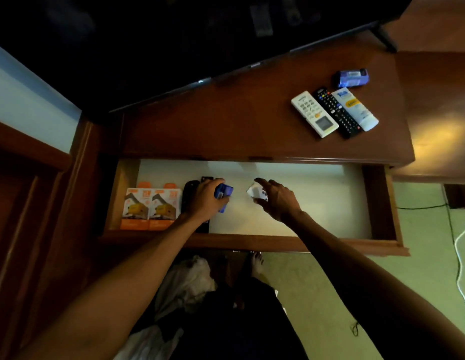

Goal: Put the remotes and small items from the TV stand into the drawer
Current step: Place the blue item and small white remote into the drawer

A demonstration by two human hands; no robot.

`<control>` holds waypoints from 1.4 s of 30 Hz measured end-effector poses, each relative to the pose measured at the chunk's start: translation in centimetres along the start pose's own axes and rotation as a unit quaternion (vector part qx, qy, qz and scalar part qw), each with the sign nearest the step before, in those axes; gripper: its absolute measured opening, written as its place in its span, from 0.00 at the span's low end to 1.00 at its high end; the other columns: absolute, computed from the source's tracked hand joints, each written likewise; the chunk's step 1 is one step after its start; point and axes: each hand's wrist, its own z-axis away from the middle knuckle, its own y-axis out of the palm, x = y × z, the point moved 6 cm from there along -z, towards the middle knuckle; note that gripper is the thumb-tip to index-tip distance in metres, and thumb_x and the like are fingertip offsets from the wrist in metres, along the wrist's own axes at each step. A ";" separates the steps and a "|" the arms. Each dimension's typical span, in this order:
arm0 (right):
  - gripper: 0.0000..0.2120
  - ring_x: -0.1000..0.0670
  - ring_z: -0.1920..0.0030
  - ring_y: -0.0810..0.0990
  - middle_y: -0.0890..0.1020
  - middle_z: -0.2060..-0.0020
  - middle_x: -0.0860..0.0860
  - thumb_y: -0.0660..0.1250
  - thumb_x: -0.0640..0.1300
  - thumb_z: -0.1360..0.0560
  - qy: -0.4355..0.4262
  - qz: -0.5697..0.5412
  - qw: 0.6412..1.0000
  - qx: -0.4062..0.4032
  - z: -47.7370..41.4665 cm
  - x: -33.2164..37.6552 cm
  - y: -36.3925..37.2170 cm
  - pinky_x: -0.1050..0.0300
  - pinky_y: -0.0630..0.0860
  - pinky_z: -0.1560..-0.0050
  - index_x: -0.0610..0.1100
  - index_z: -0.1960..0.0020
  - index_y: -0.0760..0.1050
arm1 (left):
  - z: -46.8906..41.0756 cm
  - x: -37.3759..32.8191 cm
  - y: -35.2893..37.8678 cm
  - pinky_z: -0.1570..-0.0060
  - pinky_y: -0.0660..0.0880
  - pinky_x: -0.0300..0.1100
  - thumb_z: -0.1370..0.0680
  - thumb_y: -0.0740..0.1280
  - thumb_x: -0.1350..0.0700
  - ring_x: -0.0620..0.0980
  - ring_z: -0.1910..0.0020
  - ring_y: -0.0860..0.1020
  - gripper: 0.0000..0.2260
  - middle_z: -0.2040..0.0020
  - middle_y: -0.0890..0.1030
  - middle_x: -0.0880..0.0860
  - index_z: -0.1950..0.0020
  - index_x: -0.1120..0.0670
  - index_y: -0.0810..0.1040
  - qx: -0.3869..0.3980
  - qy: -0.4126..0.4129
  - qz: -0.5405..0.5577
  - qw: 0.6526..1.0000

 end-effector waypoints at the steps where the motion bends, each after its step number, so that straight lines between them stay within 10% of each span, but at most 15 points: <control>1: 0.31 0.39 0.45 0.80 0.80 0.41 0.43 0.69 0.54 0.25 0.020 -0.010 1.000 0.006 0.2 -0.5 0.8 0.46 0.78 0.50 0.52 0.26 0.63 | -0.2 0.1 0.9 0.44 0.76 0.48 0.28 0.74 0.52 0.55 0.44 0.78 0.25 0.39 0.77 0.57 0.32 0.54 0.74 0.020 -0.008 0.003 1.000; 22: 0.31 0.37 0.42 0.78 0.75 0.38 0.39 0.72 0.46 0.26 0.094 -0.072 0.991 0.066 -1.3 -0.2 7.0 0.45 0.77 0.43 0.44 0.26 0.65 | -1.5 1.2 3.2 0.39 0.64 0.53 0.23 0.66 0.45 0.55 0.35 0.67 0.20 0.35 0.76 0.52 0.34 0.52 0.77 0.108 0.104 -0.297 0.943; 42: 0.40 0.39 0.40 0.77 0.78 0.40 0.39 0.79 0.37 0.36 0.071 -0.134 0.983 0.105 -2.1 3.7 10.1 0.45 0.77 0.40 0.44 0.29 0.66 | 0.2 3.4 1.4 0.39 0.61 0.53 0.26 0.70 0.44 0.55 0.34 0.63 0.14 0.32 0.71 0.51 0.44 0.48 0.84 0.100 0.118 -0.289 0.945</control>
